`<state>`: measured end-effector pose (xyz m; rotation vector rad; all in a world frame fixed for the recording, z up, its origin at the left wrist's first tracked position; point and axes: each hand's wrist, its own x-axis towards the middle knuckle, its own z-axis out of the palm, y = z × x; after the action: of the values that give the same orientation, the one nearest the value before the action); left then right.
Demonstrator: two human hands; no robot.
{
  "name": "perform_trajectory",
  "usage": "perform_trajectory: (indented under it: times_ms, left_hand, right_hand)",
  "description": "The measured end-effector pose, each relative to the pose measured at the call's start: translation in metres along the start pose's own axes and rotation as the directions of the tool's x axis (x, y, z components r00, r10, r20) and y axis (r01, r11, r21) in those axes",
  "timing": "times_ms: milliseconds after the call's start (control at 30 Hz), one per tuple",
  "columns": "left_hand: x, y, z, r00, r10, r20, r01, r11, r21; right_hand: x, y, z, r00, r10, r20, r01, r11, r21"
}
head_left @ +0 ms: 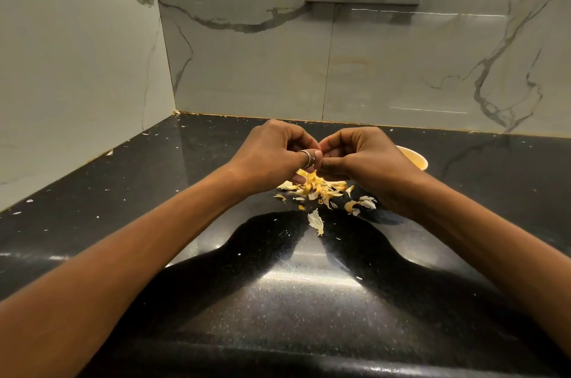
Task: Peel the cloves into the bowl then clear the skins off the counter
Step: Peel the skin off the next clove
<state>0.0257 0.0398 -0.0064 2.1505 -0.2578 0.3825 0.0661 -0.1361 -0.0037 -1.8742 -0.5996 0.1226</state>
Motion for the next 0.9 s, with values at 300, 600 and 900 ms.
perform_trajectory:
  times_ms: [300,600,900]
  left_hand:
    - [0.001,-0.002,-0.001,0.998,-0.060,-0.018,0.061,0.998,0.028]
    - [0.004,-0.003,-0.007,0.963,-0.015,-0.270,0.095,0.954,0.284]
    - [0.005,0.000,-0.007,0.958,-0.016,-0.288,0.118,0.932,0.343]
  right_hand:
    - [0.001,0.002,-0.001,0.999,-0.044,-0.012,0.042,0.991,-0.130]
    - [-0.008,-0.002,0.014,0.900,-0.352,0.256,0.431,0.802,-0.414]
    - [-0.010,-0.002,0.029,0.782,-0.361,0.508,0.614,0.585,-0.529]
